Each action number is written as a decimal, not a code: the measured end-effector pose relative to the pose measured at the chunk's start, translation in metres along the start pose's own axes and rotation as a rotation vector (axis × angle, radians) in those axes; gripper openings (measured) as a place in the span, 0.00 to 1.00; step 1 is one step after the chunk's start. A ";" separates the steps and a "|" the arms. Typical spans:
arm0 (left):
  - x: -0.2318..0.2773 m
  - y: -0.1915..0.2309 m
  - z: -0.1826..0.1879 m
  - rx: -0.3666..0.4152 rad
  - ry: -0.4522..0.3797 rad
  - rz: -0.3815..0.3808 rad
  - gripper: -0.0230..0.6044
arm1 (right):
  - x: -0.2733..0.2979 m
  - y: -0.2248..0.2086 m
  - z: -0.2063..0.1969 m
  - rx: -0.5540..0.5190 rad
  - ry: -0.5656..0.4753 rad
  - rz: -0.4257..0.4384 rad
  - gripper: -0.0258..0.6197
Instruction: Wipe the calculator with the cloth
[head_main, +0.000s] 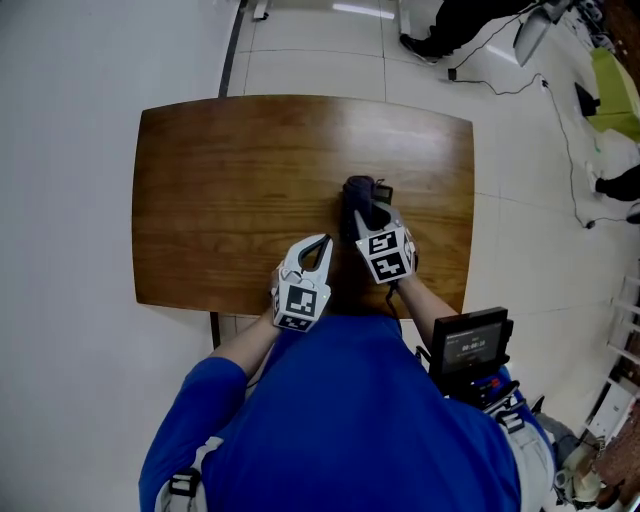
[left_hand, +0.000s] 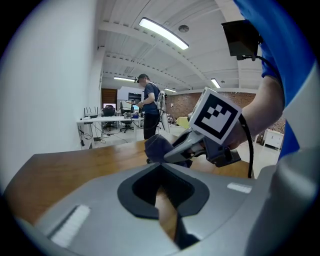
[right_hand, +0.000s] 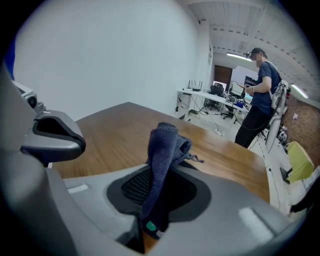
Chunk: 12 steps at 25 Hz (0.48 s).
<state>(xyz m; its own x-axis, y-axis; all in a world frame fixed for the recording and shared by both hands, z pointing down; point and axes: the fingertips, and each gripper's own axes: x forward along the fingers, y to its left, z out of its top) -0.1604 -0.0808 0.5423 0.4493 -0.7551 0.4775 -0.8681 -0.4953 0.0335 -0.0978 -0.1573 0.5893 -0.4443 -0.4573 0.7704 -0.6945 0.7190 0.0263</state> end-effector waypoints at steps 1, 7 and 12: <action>0.005 -0.001 0.001 -0.002 0.003 0.001 0.05 | 0.005 -0.004 0.001 -0.009 0.004 0.005 0.18; -0.001 -0.011 0.001 -0.012 0.030 0.006 0.05 | 0.010 0.003 -0.008 -0.042 0.051 0.029 0.18; 0.001 -0.012 -0.001 -0.012 0.046 -0.005 0.05 | 0.009 0.002 -0.010 -0.020 0.056 0.037 0.18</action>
<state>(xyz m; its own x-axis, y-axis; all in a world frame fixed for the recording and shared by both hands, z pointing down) -0.1502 -0.0750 0.5436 0.4439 -0.7319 0.5170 -0.8683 -0.4938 0.0463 -0.0979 -0.1547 0.6030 -0.4363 -0.4008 0.8056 -0.6668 0.7452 0.0096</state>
